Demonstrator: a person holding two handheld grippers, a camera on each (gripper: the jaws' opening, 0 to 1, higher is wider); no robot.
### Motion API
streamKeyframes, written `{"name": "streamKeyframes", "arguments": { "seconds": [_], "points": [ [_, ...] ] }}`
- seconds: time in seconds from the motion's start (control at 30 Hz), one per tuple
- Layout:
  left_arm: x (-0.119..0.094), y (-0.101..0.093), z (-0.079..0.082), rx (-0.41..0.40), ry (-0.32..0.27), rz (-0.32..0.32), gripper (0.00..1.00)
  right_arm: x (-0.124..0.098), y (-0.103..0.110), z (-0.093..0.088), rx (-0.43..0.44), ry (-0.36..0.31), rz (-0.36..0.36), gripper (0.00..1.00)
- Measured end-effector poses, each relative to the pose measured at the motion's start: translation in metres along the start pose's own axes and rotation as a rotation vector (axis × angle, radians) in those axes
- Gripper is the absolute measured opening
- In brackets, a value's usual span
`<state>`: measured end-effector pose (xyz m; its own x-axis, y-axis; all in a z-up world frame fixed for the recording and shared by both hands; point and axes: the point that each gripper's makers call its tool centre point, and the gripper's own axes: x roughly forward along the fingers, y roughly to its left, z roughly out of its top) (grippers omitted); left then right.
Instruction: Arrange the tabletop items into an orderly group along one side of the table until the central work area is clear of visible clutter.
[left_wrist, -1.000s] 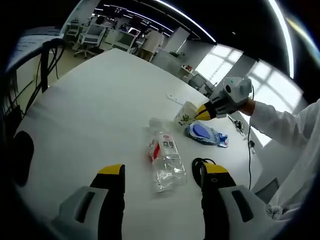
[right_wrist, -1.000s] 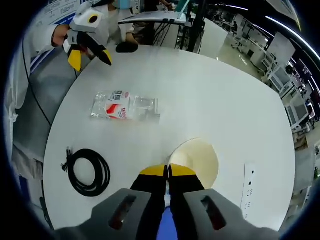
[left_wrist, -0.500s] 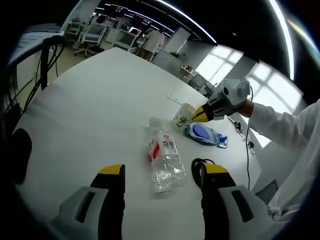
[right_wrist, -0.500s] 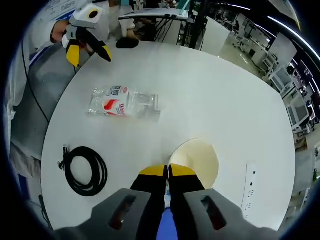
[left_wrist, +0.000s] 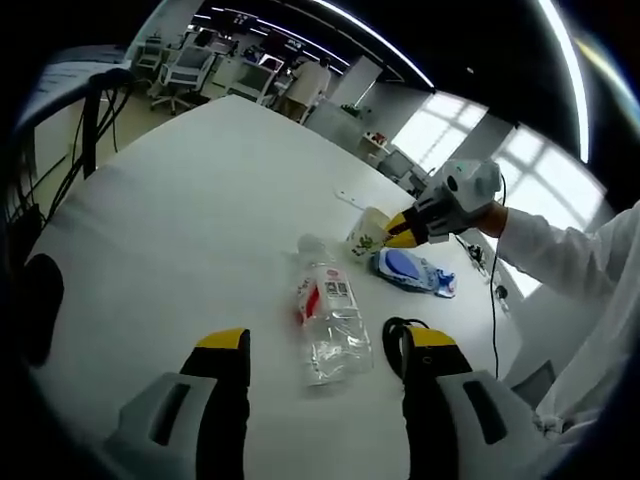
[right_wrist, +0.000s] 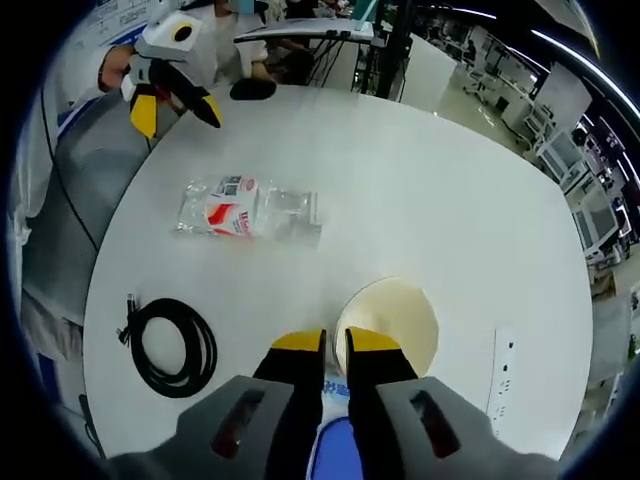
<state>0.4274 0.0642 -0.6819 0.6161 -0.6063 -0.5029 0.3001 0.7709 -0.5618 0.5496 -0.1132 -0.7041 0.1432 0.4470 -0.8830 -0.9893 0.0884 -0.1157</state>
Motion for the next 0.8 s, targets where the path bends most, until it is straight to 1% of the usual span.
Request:
{"name": "streamKeyframes", "arguments": {
  "seconds": [0.27, 0.47, 0.63, 0.8],
  "points": [
    [0.000, -0.001, 0.000, 0.001, -0.001, 0.000, 0.62, -0.003, -0.001, 0.000, 0.014, -0.006, -0.010, 0.09],
    [-0.001, -0.003, 0.001, 0.008, 0.002, -0.002, 0.62, -0.009, -0.001, 0.004, 0.030, -0.023, -0.028, 0.14],
    [-0.001, -0.006, 0.003, 0.014, 0.001, -0.005, 0.62, -0.016, -0.002, 0.007, 0.055, -0.055, -0.048, 0.16],
    [-0.002, -0.011, 0.005, 0.028, 0.001, -0.010, 0.63, -0.021, 0.000, 0.008, 0.065, -0.072, -0.079, 0.19]
  ]
}}
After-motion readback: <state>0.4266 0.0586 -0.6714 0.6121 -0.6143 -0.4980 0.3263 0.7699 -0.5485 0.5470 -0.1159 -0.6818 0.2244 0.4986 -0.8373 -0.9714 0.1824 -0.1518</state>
